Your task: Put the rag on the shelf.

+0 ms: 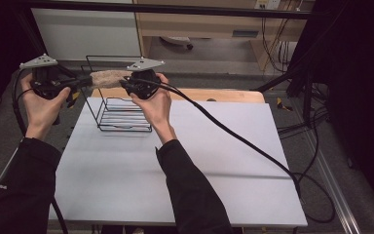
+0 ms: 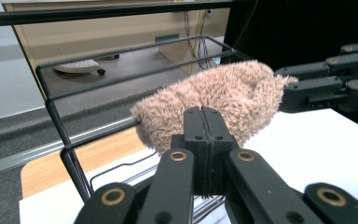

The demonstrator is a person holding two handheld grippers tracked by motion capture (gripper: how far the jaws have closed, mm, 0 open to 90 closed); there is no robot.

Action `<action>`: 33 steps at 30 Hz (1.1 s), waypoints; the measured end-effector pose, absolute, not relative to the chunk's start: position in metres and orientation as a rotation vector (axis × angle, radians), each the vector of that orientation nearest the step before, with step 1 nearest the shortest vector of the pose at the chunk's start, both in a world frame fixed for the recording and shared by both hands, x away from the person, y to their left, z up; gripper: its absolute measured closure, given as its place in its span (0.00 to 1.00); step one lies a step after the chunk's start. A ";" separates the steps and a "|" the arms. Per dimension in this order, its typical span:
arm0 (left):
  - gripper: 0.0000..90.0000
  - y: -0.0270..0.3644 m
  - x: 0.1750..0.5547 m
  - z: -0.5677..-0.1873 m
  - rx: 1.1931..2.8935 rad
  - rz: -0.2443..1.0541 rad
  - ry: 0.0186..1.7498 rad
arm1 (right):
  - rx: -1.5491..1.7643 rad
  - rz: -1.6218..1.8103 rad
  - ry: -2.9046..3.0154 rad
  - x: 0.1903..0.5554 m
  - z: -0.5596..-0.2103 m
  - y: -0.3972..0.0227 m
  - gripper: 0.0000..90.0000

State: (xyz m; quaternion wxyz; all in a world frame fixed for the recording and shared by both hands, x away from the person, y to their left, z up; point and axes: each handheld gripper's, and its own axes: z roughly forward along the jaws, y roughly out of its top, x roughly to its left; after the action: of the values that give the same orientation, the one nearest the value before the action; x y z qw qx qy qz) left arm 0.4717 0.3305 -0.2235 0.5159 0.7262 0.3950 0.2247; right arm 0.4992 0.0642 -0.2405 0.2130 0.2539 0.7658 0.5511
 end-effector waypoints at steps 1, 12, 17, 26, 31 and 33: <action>1.00 0.331 0.471 -0.225 1.748 0.538 0.949 | 0.705 1.530 2.126 0.499 -0.240 0.064 0.88; 1.00 0.328 0.474 -0.233 1.795 0.557 0.947 | 0.670 1.520 2.136 0.495 -0.239 0.063 0.75; 1.00 0.326 0.474 -0.237 1.811 0.572 0.943 | 0.671 1.562 2.119 0.492 -0.235 0.061 0.70; 1.00 0.323 0.476 -0.246 1.827 0.577 0.939 | 0.689 1.537 2.181 0.493 -0.244 0.062 0.95; 1.00 0.322 0.479 -0.252 1.831 0.583 0.950 | 0.742 1.484 2.220 0.498 -0.257 0.060 1.00; 1.00 0.322 0.480 -0.254 1.825 0.583 0.956 | 0.756 1.472 2.221 0.501 -0.260 0.059 1.00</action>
State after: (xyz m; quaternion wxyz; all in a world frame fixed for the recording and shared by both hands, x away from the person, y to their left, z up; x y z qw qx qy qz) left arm 0.4803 0.3217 -0.2540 0.4798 0.7478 0.3918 0.2388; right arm 0.5007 0.0595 -0.2597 0.1848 0.2682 0.7880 0.5224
